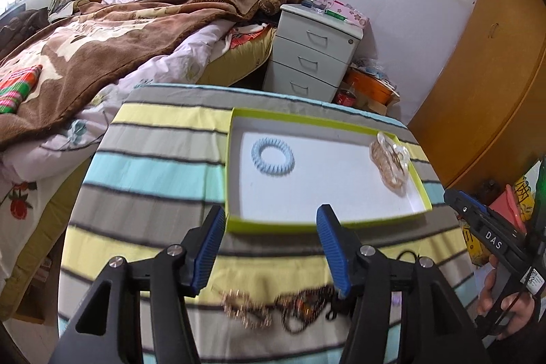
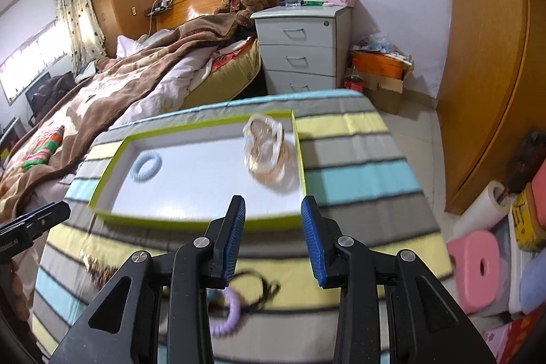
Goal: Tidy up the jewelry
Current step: 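Withdraw both open tools from the box back to the jewelry row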
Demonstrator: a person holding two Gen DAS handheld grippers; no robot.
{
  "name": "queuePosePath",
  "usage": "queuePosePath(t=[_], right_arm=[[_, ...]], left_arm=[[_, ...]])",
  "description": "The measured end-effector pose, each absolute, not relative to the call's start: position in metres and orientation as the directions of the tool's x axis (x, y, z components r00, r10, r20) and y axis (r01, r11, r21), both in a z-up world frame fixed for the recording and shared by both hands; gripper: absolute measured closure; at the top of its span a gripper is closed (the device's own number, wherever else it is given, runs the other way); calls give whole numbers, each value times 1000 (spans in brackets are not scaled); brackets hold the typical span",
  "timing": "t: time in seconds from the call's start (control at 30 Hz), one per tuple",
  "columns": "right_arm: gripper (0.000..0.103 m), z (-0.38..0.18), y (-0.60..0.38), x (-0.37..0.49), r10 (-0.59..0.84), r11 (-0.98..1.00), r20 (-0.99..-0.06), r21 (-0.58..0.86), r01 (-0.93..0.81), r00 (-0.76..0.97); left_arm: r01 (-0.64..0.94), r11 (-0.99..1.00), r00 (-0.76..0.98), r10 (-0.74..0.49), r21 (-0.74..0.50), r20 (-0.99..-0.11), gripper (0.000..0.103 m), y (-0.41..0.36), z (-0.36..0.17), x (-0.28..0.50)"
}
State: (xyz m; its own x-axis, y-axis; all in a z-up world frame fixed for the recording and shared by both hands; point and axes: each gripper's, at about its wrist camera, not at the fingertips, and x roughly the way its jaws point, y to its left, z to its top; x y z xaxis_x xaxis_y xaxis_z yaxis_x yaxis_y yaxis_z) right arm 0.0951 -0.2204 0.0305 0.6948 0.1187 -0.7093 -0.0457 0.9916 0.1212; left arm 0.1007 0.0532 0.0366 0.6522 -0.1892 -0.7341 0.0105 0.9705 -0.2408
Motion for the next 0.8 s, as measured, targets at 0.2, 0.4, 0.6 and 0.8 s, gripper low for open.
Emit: queuePosePath(t=[0.2, 0.4, 0.6, 0.8], right_arm=[[68, 10, -218, 68, 138, 990, -729, 120, -73, 670], [68, -7, -214, 49, 164, 986, -738, 138, -92, 655], [68, -13, -211, 44, 188, 982, -733, 150, -115, 653], [68, -21, -204, 47, 232, 973, -743, 170, -159, 628]], left_arm=[[2, 970, 655, -186, -244, -733, 44, 61, 22, 65], [-2, 971, 642, -183, -240, -745, 44, 67, 8, 46], [2, 972, 637, -182, -235, -749, 44, 70, 0, 32], [5, 971, 630, -187, -237, -754, 44, 72, -5, 25]])
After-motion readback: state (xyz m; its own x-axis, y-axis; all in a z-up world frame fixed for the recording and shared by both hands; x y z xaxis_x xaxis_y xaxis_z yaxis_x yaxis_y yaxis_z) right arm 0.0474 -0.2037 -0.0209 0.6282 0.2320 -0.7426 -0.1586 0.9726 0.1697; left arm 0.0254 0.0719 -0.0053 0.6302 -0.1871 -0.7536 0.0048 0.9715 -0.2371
